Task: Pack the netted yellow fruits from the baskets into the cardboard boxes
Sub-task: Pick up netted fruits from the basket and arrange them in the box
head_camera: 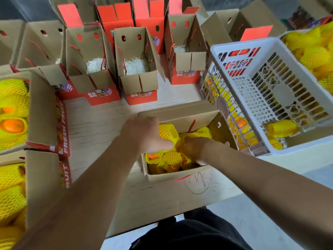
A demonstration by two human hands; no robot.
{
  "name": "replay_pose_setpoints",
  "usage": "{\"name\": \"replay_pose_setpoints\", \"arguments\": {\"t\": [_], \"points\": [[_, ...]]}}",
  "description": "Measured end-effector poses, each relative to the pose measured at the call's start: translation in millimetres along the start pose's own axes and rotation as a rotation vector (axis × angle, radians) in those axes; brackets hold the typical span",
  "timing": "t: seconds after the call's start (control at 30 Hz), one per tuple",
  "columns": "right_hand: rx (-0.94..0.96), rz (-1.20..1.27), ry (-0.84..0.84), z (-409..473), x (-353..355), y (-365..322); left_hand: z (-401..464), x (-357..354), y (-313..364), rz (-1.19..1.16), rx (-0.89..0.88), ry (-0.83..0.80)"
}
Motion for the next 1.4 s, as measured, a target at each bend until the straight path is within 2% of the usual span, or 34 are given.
{"name": "replay_pose_setpoints", "arguments": {"t": [0.1, 0.13, 0.23, 0.3, 0.37, 0.4, 0.43, 0.47, 0.57, 0.6, 0.67, 0.73, 0.87, 1.0, 1.1, 1.23, 1.4], "points": [[0.046, 0.082, -0.006, 0.1, 8.6, 7.6, -4.6, -6.5, 5.5, -0.074, 0.019, 0.049], [0.066, 0.239, -0.014, -4.6, 10.6, 16.1, -6.4, -9.6, 9.7, -0.069, 0.017, 0.073], [0.223, 1.176, 0.027, -25.7, 12.1, 33.6, -7.6, -16.4, 25.5, -0.118, 0.026, 0.23], [0.3, 1.521, 0.04, -32.5, 4.4, 36.1, -3.3, -21.5, 36.3, -0.37, -0.017, 0.231], [0.302, 1.685, 0.126, -34.5, -4.3, 39.9, 2.0, -30.7, 43.4, -0.762, -0.14, 0.086], [0.266, 1.722, 0.206, -36.3, -6.0, 45.3, 4.6, -36.7, 43.0, -0.934, -0.137, 0.044], [0.201, 1.735, 0.297, -38.2, -7.8, 53.5, 6.0, -45.2, 40.0, -1.004, -0.12, 0.022], [0.113, 1.711, 0.399, -39.9, -10.2, 64.3, 7.2, -54.1, 36.1, -0.929, -0.133, 0.038], [-0.146, 1.48, 0.68, -44.3, -19.2, 87.3, 11.0, -81.2, 32.3, -0.279, -0.267, -0.012], [-0.183, 1.406, 0.742, -44.6, -23.0, 88.9, 12.1, -86.8, 33.3, -0.129, -0.289, -0.025], [-0.181, 1.251, 0.823, -43.7, -29.4, 85.9, 17.1, -85.9, 34.5, -0.013, -0.262, 0.002], [-0.161, 1.078, 0.832, -42.2, -34.1, 79.4, 24.1, -82.9, 36.1, 0.119, -0.217, 0.019], [-0.167, 0.921, 0.812, -37.0, -38.7, 74.8, 26.4, -84.7, 37.0, 0.214, -0.153, -0.041], [-0.133, 0.977, 0.816, -35.6, -39.3, 78.7, 17.6, -78.7, 36.6, 0.242, -0.249, -0.048], [-0.117, 0.994, 0.817, -36.3, -40.1, 80.0, 12.1, -68.4, 23.2, 0.286, -0.252, -0.055], [-0.152, 0.993, 0.807, -35.6, -41.5, 78.5, 19.8, -62.9, 19.7, 0.126, -0.167, -0.193], [-0.178, 1.059, 0.798, -37.7, -38.7, 78.2, 27.9, -77.2, 34.6, 0.287, -0.108, -0.083]]}}
Point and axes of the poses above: each hand's wrist, its own z-axis towards the middle knuckle, its own x-axis out of the back of the hand, y = z × x, the point moved 3 cm from there along z, towards the middle knuckle, and after that the axes turned 5 degrees about -x, right-handed, at the moved point
